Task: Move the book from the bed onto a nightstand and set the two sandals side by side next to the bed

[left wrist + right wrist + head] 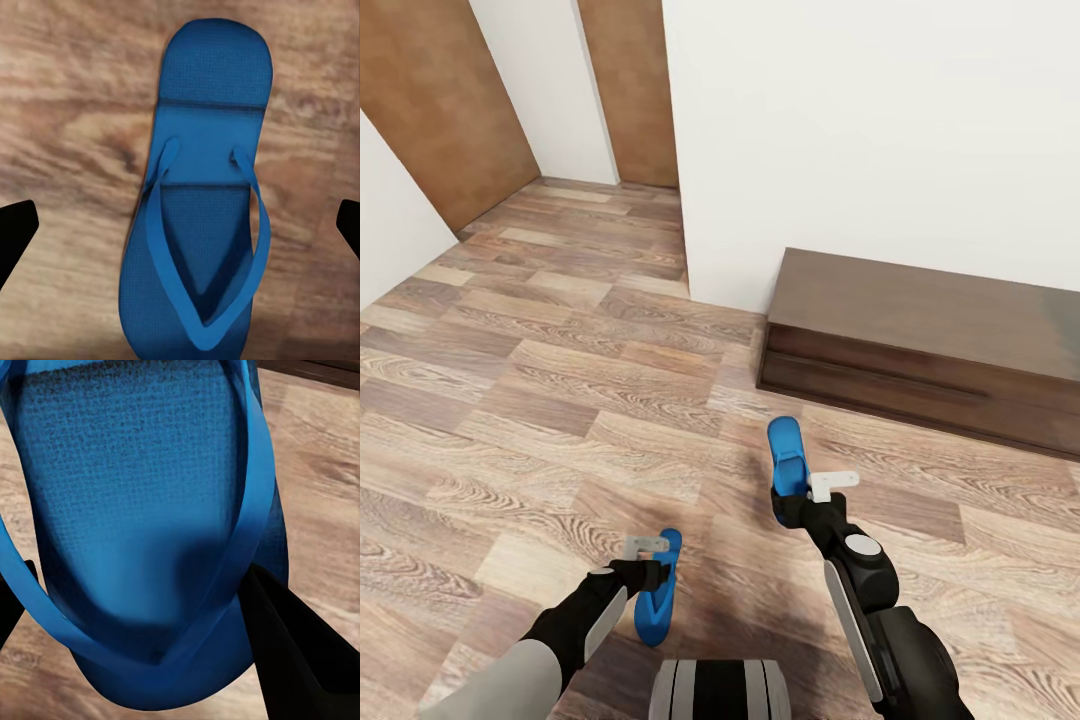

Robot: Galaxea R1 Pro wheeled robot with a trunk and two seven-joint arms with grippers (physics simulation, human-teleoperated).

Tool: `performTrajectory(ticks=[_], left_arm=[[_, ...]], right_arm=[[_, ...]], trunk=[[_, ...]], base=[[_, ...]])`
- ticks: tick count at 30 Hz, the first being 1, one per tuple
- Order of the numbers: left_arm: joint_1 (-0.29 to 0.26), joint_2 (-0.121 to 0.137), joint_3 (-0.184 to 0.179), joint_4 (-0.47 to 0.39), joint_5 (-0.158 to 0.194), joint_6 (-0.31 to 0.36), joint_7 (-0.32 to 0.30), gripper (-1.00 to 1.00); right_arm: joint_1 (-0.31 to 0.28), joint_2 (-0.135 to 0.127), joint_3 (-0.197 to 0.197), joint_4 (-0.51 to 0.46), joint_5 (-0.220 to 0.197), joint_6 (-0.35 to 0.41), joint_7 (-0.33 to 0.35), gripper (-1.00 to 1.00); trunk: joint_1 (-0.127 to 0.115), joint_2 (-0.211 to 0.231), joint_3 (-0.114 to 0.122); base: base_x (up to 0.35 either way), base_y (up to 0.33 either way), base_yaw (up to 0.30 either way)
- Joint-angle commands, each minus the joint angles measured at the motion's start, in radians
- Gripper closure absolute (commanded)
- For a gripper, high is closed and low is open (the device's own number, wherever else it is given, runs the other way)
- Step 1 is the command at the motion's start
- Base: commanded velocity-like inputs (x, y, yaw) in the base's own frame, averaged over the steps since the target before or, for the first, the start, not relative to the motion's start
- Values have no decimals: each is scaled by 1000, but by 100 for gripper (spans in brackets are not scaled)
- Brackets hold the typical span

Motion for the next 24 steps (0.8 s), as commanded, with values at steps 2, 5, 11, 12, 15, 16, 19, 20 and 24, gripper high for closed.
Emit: performTrajectory(ticks=[2,5,11,12,15,16,19,20,24], left_arm=[[0,1,-5,-3,8,4,4,-100],[1,1,-5,-3,7,4,4,-100],[1,0,-9,2,4,-16,4,-100],[1,0,-10,2,4,-20,4,-100],[1,0,-12,3,3,-29,5,-100],[1,0,-12,3,3,-30,5,-100],[2,-1,-14,3,3,-34,5,-100],[2,-1,-14,3,3,-34,5,-100],[2,-2,-14,2,3,-35,5,-100]], right_arm=[[0,0,1,-1,1,6,-7,100],[0,0,1,-1,1,6,-7,100],[0,0,1,-1,1,6,-7,100],[0,0,2,-1,1,6,-7,100],[0,0,1,-1,1,6,-7,100],[0,0,1,-1,1,6,-7,100],[0,0,1,-1,1,6,-7,100],[0,0,1,-1,1,6,-7,100],[0,0,1,-1,1,7,-7,100]], trunk=[[0,0,-1],[0,0,-4],[3,-2,-28],[3,-2,-32],[4,-2,-35],[4,-2,-35],[4,-2,-35],[4,-2,-35],[4,-2,-35]], base=[[0,0,0],[0,0,0],[0,0,0],[0,0,0],[0,0,0],[0,0,0],[0,0,0],[0,0,0],[0,0,0]])
